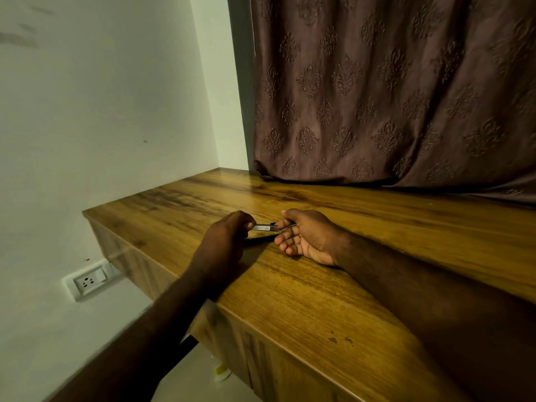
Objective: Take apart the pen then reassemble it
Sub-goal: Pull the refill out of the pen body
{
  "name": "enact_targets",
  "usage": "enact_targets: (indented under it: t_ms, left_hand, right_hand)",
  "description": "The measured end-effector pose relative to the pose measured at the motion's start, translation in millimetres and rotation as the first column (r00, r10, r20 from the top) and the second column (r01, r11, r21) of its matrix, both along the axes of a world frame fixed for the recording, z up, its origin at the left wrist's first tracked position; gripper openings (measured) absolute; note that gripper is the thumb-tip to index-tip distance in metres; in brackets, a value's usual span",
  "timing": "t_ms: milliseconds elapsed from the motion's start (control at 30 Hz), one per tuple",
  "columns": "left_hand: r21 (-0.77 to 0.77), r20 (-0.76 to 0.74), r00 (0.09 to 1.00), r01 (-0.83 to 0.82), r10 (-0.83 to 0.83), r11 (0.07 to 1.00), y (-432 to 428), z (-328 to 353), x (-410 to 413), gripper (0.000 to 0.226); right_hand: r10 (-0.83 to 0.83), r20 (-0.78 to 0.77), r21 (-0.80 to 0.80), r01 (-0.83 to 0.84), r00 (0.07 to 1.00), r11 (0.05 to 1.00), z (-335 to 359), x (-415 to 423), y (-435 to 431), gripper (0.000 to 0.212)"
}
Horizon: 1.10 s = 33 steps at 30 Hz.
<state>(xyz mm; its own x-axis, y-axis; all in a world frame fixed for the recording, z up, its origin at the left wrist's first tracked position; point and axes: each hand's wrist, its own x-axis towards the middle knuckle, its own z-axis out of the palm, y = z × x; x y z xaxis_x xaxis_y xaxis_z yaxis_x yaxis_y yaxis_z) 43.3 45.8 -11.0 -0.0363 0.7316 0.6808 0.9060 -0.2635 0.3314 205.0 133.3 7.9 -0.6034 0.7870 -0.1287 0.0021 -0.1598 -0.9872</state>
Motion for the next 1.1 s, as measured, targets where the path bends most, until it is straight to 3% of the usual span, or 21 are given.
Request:
enact_targets:
  t_ms: [267, 600, 833, 1100]
  left_hand:
    - [-0.052, 0.117, 0.991, -0.064, 0.070, 0.997, 3.6, -3.0, -6.9, 0.009]
    - [-0.109, 0.157, 0.986, -0.036, 0.053, 0.993, 2.5, -3.0, -6.9, 0.010]
    - [-0.087, 0.187, 0.982, -0.019, 0.035, 0.996, 1.6, -2.3, -8.0, 0.013]
    - [-0.117, 0.265, 0.964, 0.011, 0.021, 0.993, 0.4, -1.6, -9.2, 0.014]
  right_hand:
    - [-0.029, -0.086, 0.022, 0.031, 0.996, 0.999, -3.0, 2.6, -1.4, 0.026]
    - [-0.065, -0.122, 0.090, 0.076, 0.990, 0.993, -6.5, 3.1, -2.7, 0.008]
    - [-0.072, -0.133, 0.148, 0.092, 0.989, 0.985, -6.5, 2.7, -4.8, 0.008]
    - [-0.192, -0.108, 0.217, 0.212, 0.975, 0.953, -7.4, -1.1, -4.4, 0.011]
